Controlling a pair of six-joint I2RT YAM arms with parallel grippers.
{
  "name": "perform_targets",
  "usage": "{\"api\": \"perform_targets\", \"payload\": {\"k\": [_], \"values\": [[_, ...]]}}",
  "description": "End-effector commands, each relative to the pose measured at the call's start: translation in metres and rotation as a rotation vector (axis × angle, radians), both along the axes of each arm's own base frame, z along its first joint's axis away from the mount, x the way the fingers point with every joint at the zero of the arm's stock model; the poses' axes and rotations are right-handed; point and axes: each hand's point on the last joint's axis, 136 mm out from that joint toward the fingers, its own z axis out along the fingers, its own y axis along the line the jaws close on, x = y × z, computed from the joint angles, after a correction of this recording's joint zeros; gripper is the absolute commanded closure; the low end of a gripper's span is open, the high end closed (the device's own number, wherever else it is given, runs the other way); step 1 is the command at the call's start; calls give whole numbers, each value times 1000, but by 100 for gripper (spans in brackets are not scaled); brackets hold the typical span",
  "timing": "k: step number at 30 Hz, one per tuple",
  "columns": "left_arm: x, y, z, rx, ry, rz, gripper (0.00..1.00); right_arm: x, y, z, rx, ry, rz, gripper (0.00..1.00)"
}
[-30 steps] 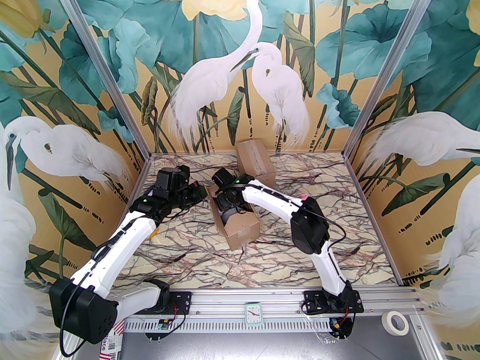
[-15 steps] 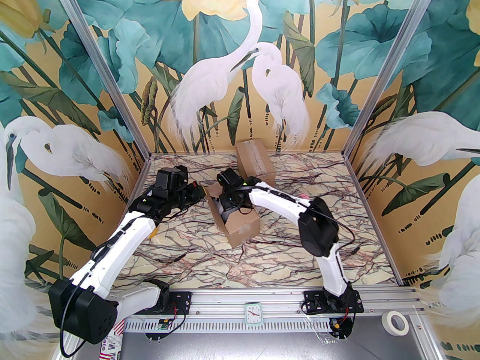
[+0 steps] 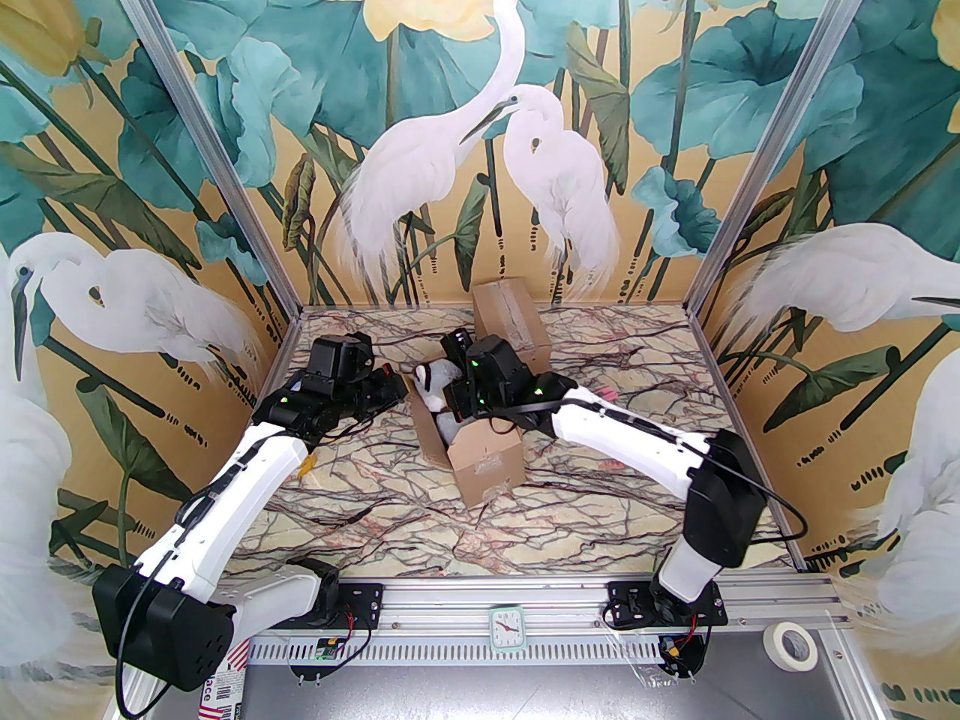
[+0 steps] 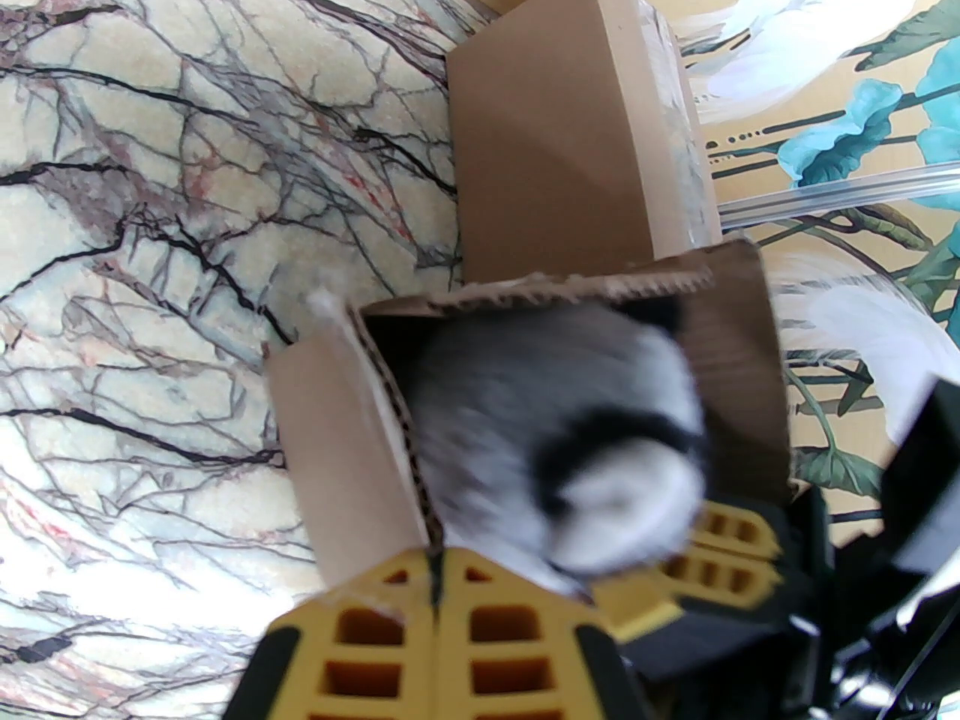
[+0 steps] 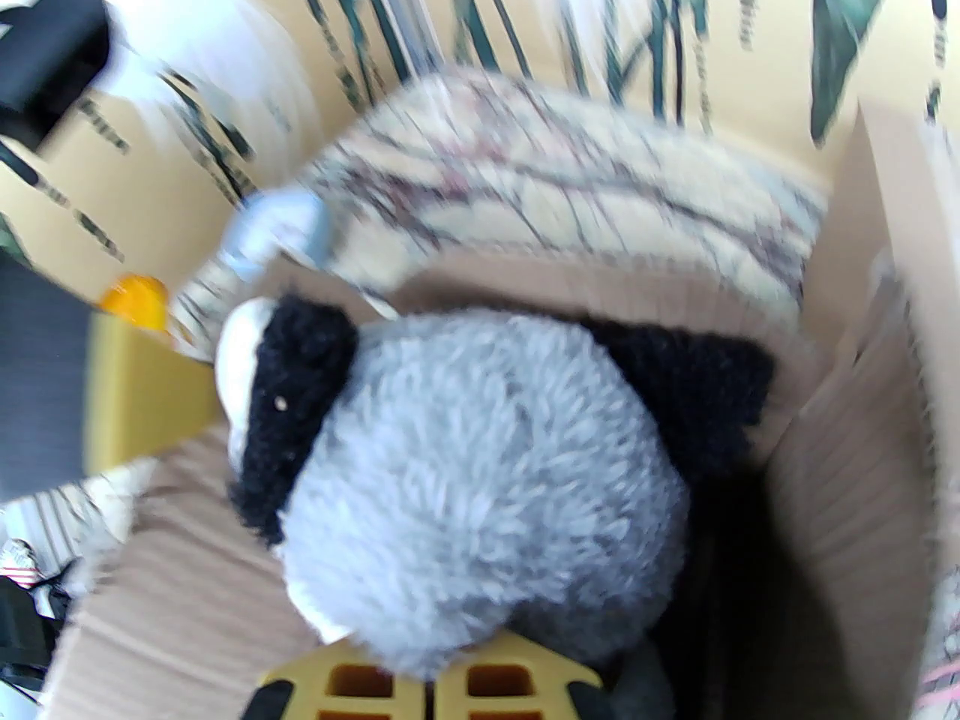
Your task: Unpack the express box
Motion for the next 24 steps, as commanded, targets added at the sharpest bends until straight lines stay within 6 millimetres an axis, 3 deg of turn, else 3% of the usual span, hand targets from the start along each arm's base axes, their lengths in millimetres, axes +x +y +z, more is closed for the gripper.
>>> {"api": "perform_targets", "payload": {"k": [1,4,9,14,19,24], "values": [[1,14,2,54,0,46,100,-5,8,94,250,-193,30,100],[2,14,4,50,0,56,100,-2,4,128,342,-254,-3,100],[0,18,10,55,-17,70,100,19,-5,166,436,-302,-111,100],[3,21,15,82,-39,72,100,22,-9,206,558,-348,-115,100],[13,32,16,186,-26,57,100,20,-28,248,609,-415,-125,100],[32,49,22,266,-38,-1,100,30,-68,273,599,-401,-172,100]]}}
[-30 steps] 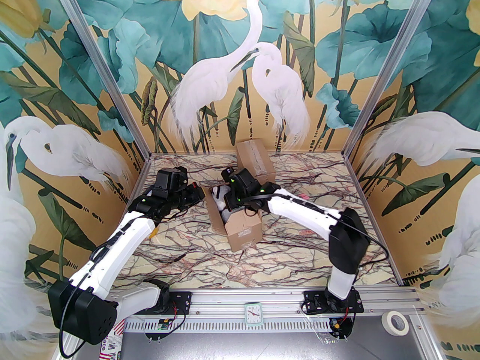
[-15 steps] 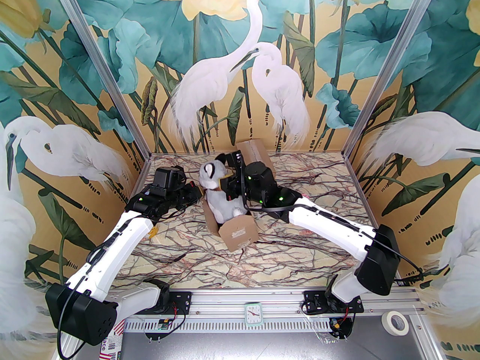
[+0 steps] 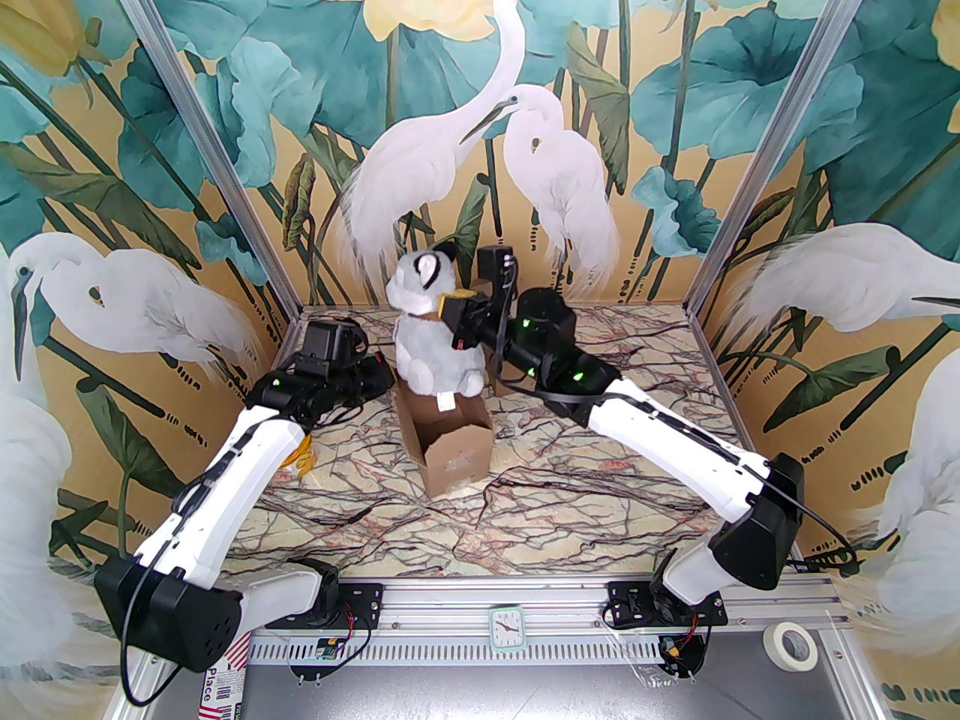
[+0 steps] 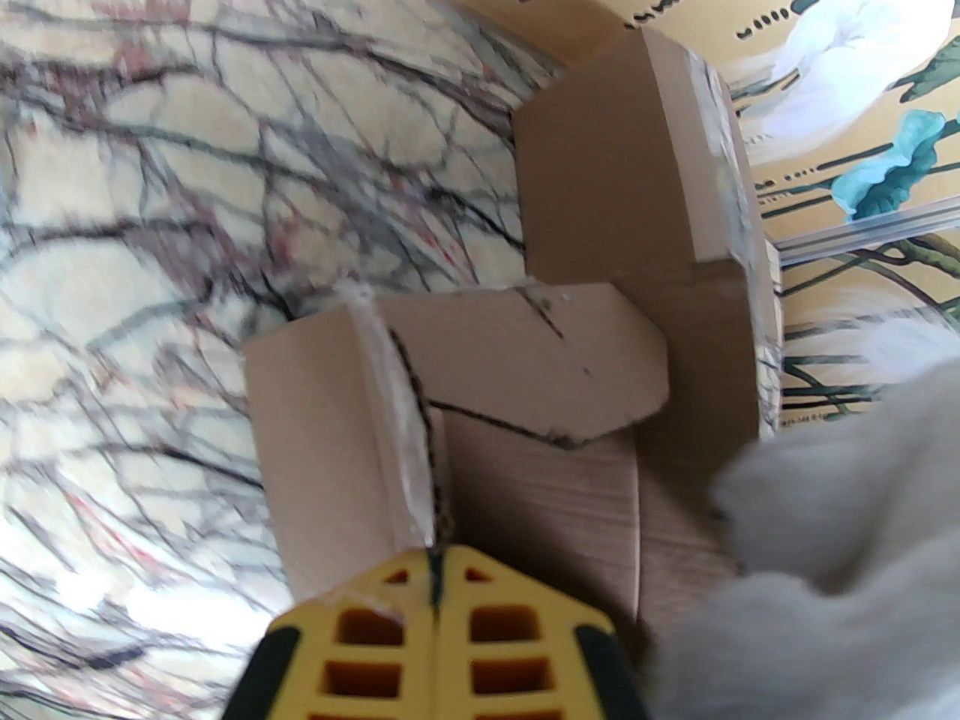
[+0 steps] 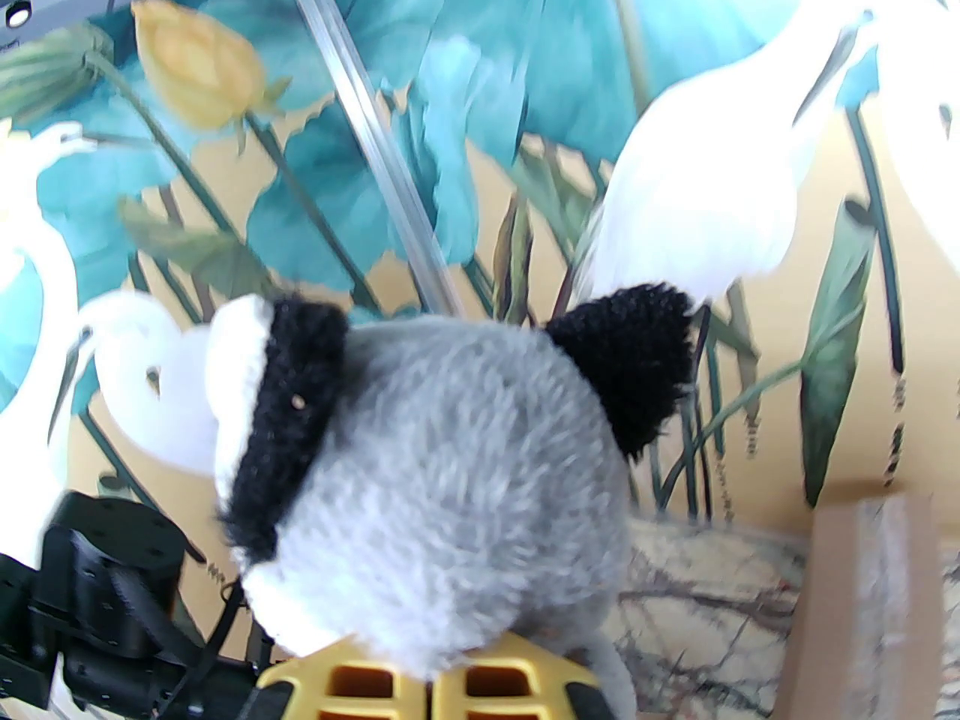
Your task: Unpack the express box
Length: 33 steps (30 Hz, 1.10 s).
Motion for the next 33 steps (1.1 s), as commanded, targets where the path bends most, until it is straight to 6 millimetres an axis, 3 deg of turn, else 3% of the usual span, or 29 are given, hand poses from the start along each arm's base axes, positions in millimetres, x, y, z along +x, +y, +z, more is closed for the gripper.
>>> {"api": "perform_targets", "payload": {"k": [1,3,7,16,22,27,33], "values": [[9,17,3,91,-5,-57,100,-9,-44,59,95,-45,-31,100],[18,23,5,91,-10,-91,100,-8,-58,61,65,-37,-63,100],[35,43,1,130,31,-147,100,-3,-69,36,-85,19,-113,100],[72,62,3,137,62,-266,100,26,-72,-95,-361,338,-198,100],[103,69,-3,177,119,-328,100,35,-44,-175,-461,503,-153,100],[120,86,2,257,98,-305,100,42,-14,-209,-475,591,-134,100],[126,98,3,298,120,-289,100,62,16,-247,-465,712,-153,100]]}}
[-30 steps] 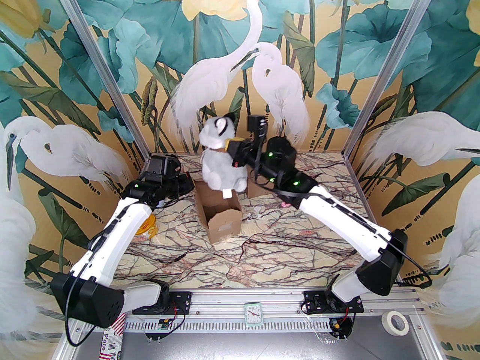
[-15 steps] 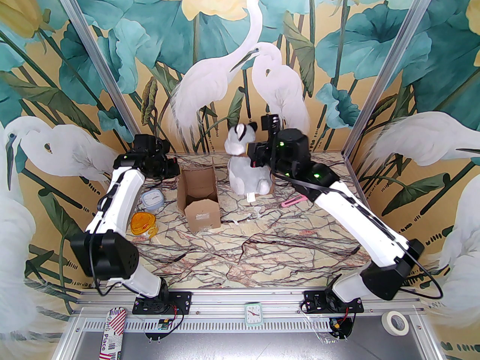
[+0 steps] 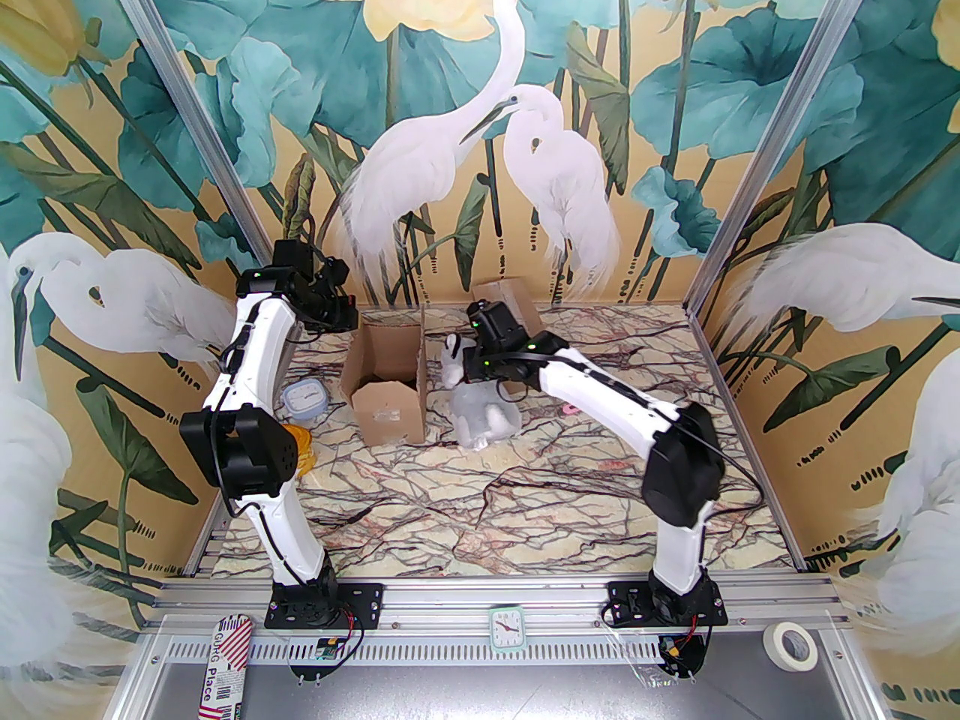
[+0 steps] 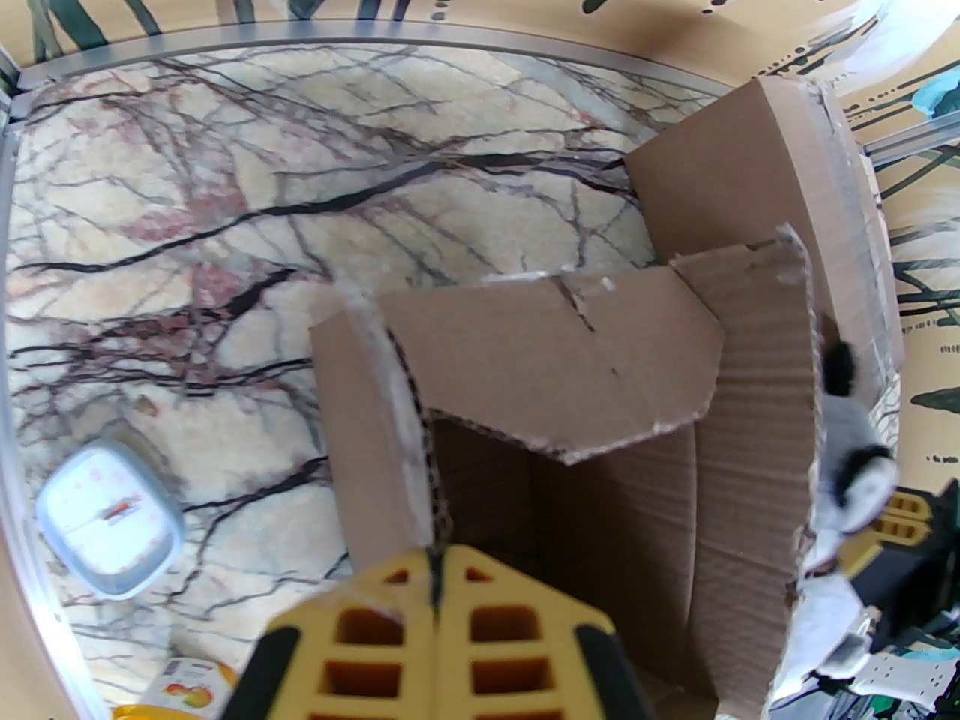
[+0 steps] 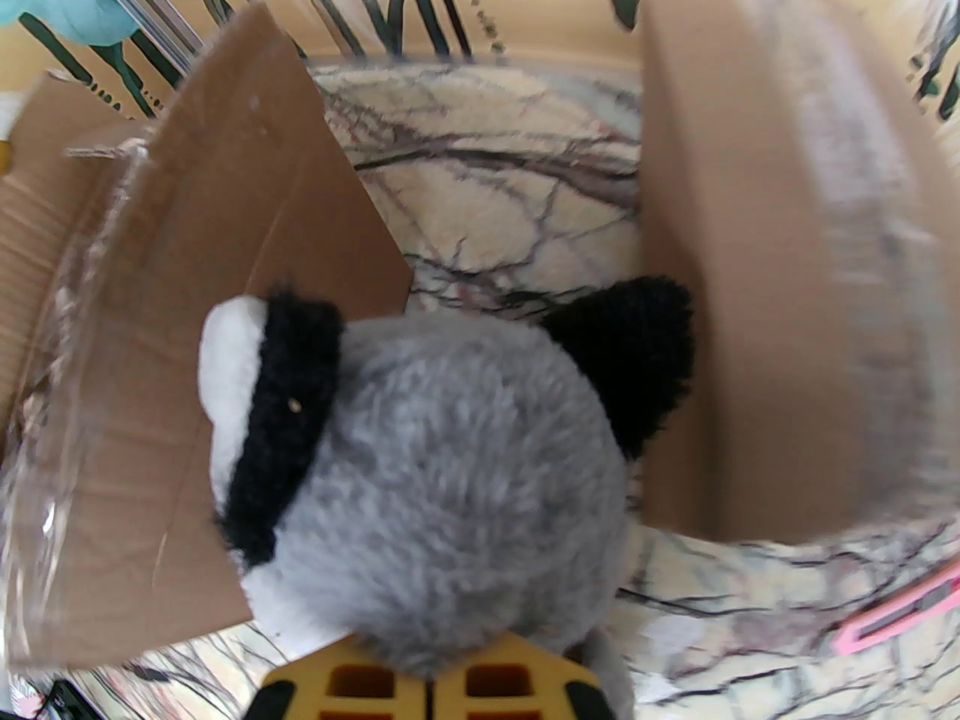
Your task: Unpack the express box
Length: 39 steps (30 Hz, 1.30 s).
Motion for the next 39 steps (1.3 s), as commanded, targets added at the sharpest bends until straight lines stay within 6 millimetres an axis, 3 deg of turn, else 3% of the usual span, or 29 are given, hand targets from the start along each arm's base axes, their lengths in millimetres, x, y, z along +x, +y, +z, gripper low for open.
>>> {"api": "perform_targets", "payload": {"k": [1,5,10,11,12,14,17,19,21,24,30,35,39], "values": [[2,12,0,57,20,-1,100,14,17,9,67,21,-58,100],[10,14,-1,77,4,-24,100,28,35,-11,79,25,-71,100],[14,21,-7,90,14,2,100,35,67,-21,74,-6,-13,100],[14,24,-9,99,22,12,99,37,71,-25,69,-6,-14,100],[14,27,-11,110,28,25,92,41,72,-30,69,3,-27,100],[15,31,-10,125,22,48,90,46,75,-39,62,7,-33,100],[16,33,3,128,-15,72,58,46,78,-46,21,-7,-8,84],[16,34,13,132,-49,81,47,46,73,-44,-3,-18,-9,63],[17,34,22,129,-80,91,32,46,66,-41,-18,-35,-21,49],[16,36,28,131,-102,107,16,46,60,-29,-14,-76,-31,32],[10,39,57,138,-177,141,7,41,52,12,-8,-179,-7,14],[-6,33,95,101,-264,158,4,31,46,50,23,-246,11,11],[-24,15,120,-24,-325,160,4,17,38,86,22,-328,38,10]]}}
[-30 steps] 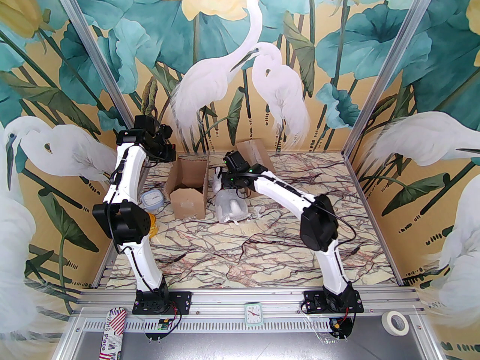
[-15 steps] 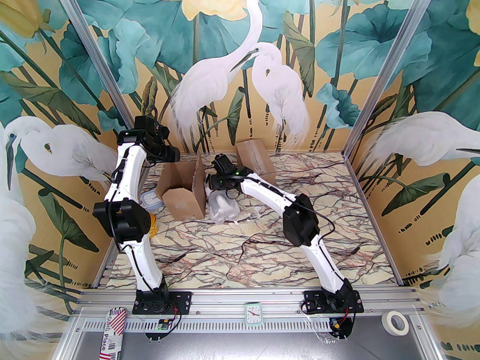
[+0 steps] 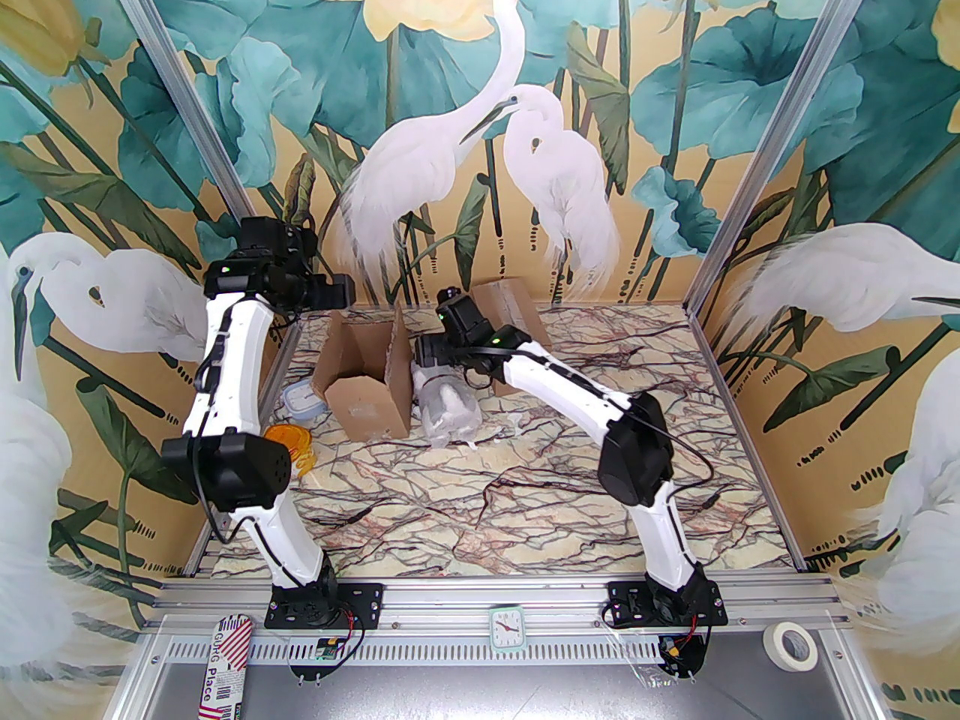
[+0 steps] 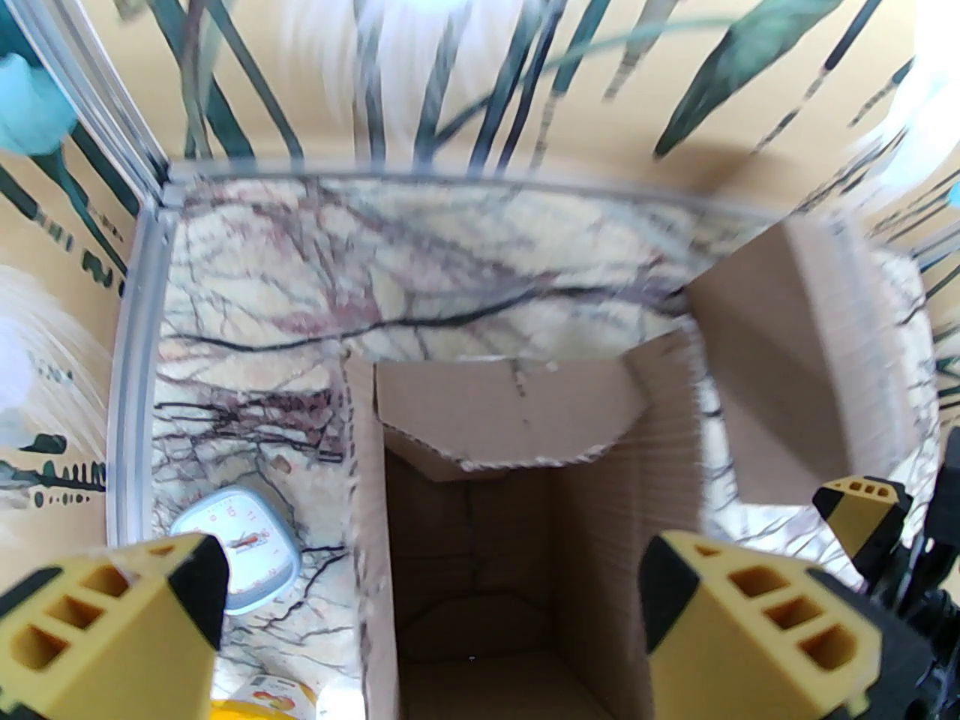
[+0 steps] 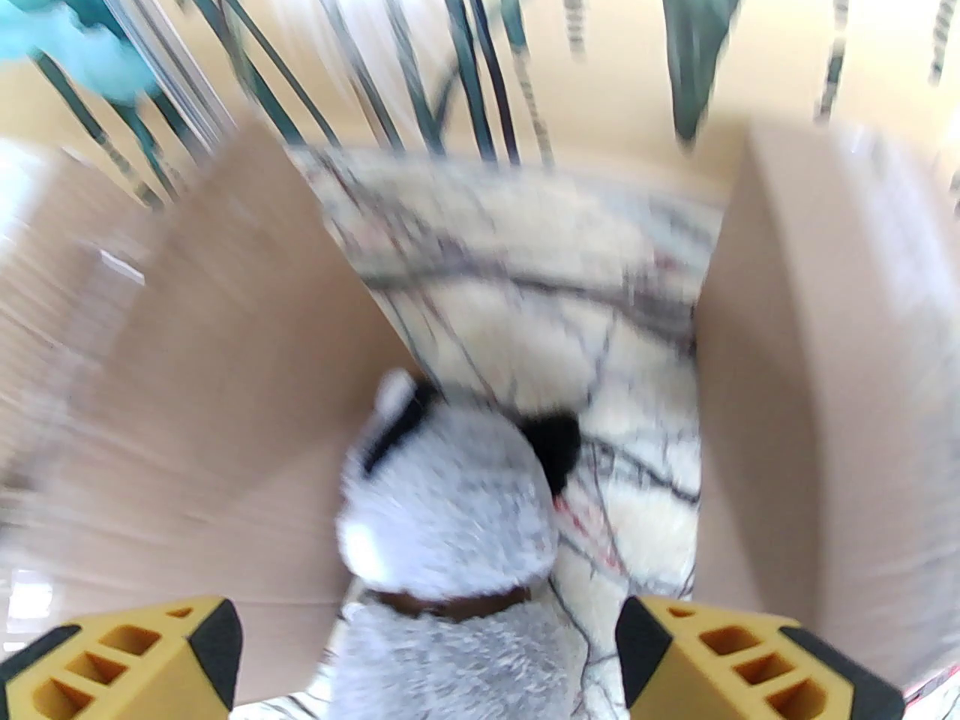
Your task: Unpack the express box
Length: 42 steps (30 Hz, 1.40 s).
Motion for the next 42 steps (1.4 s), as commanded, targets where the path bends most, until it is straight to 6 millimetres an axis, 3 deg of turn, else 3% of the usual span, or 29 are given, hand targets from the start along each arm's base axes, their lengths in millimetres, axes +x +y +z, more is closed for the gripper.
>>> {"api": "perform_targets", "payload": {"k": [1,7,11,15,17,21,27,33,37,42], "values": [[-19,-17,34,-133,-101,-7,4,-15,-10,51,12,-124,27,10],[-48,-68,65,-303,-211,-71,6,-42,-61,100,-24,-226,16,3],[-55,-123,81,-414,-234,-166,6,-49,-122,115,38,-205,-20,0],[-50,-181,70,-525,-207,-231,5,-41,-184,97,101,-104,-63,1],[-45,-208,56,-585,-180,-251,5,-38,-200,85,116,-70,-58,1],[-28,-259,19,-629,-103,-278,3,-14,-232,56,239,42,-82,1],[4,-312,-40,-661,11,-261,1,19,-234,24,284,124,-36,1],[28,-325,-92,-665,92,-193,1,44,-223,-1,306,177,23,1],[34,-333,-113,-671,124,-204,1,53,-213,-15,333,208,68,1],[32,-354,-123,-727,155,-306,0,60,-201,-26,386,228,121,1]]}}
